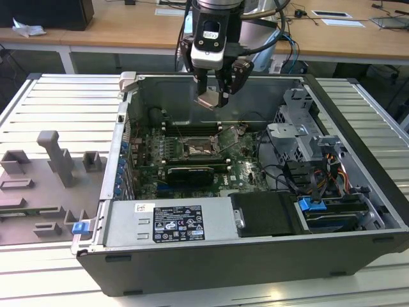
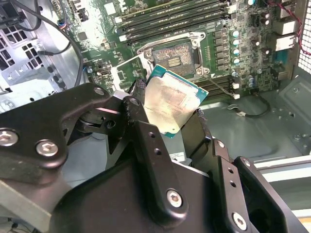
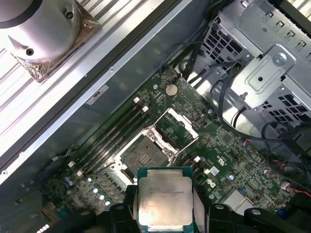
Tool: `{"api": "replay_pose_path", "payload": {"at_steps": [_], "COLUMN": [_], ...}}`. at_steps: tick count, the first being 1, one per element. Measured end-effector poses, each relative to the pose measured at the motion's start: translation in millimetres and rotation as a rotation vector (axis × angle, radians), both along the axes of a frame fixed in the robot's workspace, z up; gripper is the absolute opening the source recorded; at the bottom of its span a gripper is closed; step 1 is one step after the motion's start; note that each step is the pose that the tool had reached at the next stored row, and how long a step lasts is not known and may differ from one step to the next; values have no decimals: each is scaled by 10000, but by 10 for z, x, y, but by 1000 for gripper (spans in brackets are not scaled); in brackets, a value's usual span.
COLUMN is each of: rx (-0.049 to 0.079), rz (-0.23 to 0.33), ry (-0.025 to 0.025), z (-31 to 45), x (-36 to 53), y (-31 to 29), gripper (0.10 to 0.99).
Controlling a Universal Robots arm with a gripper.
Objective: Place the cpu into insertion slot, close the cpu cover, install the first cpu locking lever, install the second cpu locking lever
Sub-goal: 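Place the cpu into insertion slot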
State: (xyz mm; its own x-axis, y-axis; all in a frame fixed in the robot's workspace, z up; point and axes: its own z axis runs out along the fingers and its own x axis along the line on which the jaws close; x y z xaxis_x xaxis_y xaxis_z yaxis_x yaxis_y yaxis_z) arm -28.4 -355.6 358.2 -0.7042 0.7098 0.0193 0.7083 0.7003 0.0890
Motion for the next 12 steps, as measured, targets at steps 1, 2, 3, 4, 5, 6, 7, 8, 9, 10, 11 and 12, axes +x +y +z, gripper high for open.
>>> {"api": "replay_pose_path", "payload": {"at_steps": [1, 2, 3, 4, 5, 6, 7, 8, 9, 10, 11, 12], "rx": [0, 0, 0, 0, 0, 0, 0, 0, 1, 0, 0, 0], "rz": [-58, -82, -111, -141, -171, -197, -225, -264, -288, -335, -380, -427], "ry": [-1, 0, -1, -1, -1, -1, 0, 0, -1, -1, 0, -1], "z": [0, 0, 0, 0, 0, 0, 0, 0, 0, 0, 0, 0], "x": [0, 0, 0, 0, 0, 0, 0, 0, 0, 0, 0, 0], "y": [0, 0, 0, 0, 0, 0, 0, 0, 0, 0, 0, 0], "gripper": [541, 541, 541, 541, 541, 541, 541, 541, 541, 541, 541, 541]}}
